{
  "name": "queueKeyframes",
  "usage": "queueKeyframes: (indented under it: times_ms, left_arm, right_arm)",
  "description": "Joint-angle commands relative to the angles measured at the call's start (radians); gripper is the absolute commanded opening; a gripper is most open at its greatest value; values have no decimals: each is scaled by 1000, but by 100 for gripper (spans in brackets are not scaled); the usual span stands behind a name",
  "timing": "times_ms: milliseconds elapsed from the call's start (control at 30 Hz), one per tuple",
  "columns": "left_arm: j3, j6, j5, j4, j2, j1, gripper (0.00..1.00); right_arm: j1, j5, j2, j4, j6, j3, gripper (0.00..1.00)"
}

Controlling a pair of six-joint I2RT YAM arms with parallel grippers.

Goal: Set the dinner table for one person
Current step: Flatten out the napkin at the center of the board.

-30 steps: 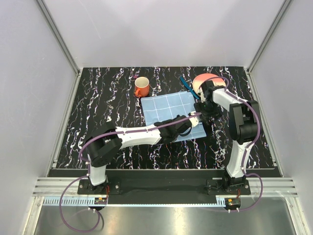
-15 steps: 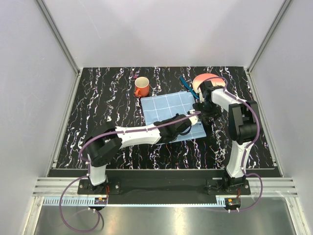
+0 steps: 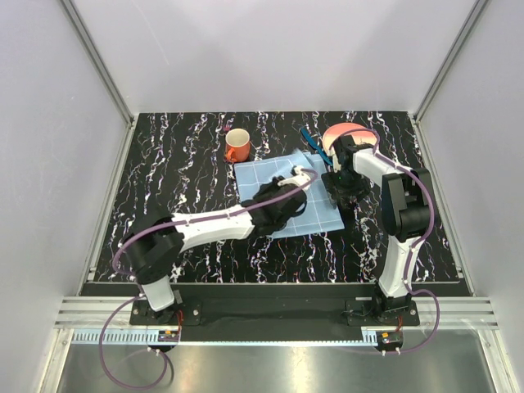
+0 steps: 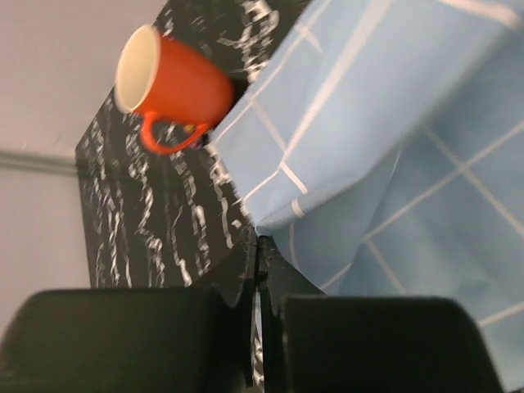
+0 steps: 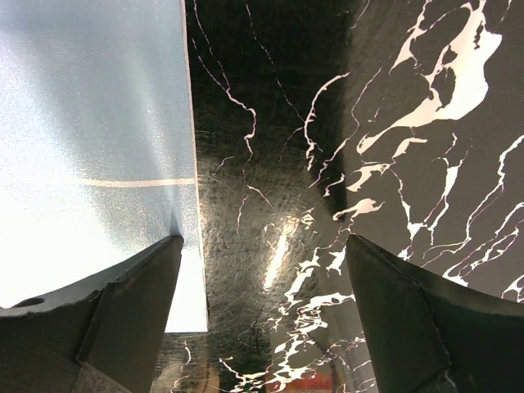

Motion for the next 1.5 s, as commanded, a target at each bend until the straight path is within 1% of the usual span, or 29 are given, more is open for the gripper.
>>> queueKeyframes:
  times_ms: [0, 67, 300, 367, 567, 600, 700, 767, 867, 1167, 1333, 1467]
  left_arm:
    - [-39, -82, -145, -20, -113, 21, 0]
    - [-62, -97, -142, -59, -144, 19, 0]
    - [-166, -123, -153, -107, -253, 19, 0]
    - [-175, -145, -179, -133, -265, 19, 0]
    - [-203, -191, -184, -207, -310, 18, 0]
    - [-206, -221, -184, -220, -316, 18, 0]
    - [-212, -248, -176, -267, -321, 18, 0]
    - [-212, -269, -174, -326, -325, 16, 0]
    - [-217, -289, -205, -363, -328, 13, 0]
    - [-230, -252, -289, -460, -345, 10, 0]
    - [-235, -240, -288, -535, -353, 10, 0]
    - [-238, -211, -274, -550, -367, 10, 0]
  right_arm:
    - [23, 15, 51, 6, 9, -39, 90]
    - [25, 17, 51, 6, 9, -38, 90]
    - [42, 34, 63, -4, 9, -12, 90]
    - [45, 37, 64, -9, 8, -5, 90]
    - [46, 43, 72, -18, -3, 10, 91]
    - [46, 43, 72, -20, -5, 11, 90]
    - [46, 41, 74, -23, -8, 16, 91]
    - [46, 41, 71, -23, -9, 16, 91]
    - [46, 40, 68, -24, -11, 10, 91]
    - [48, 43, 63, -24, -15, -9, 91]
    - [46, 52, 69, -23, -18, -1, 91]
    - [46, 55, 75, -26, -23, 14, 91]
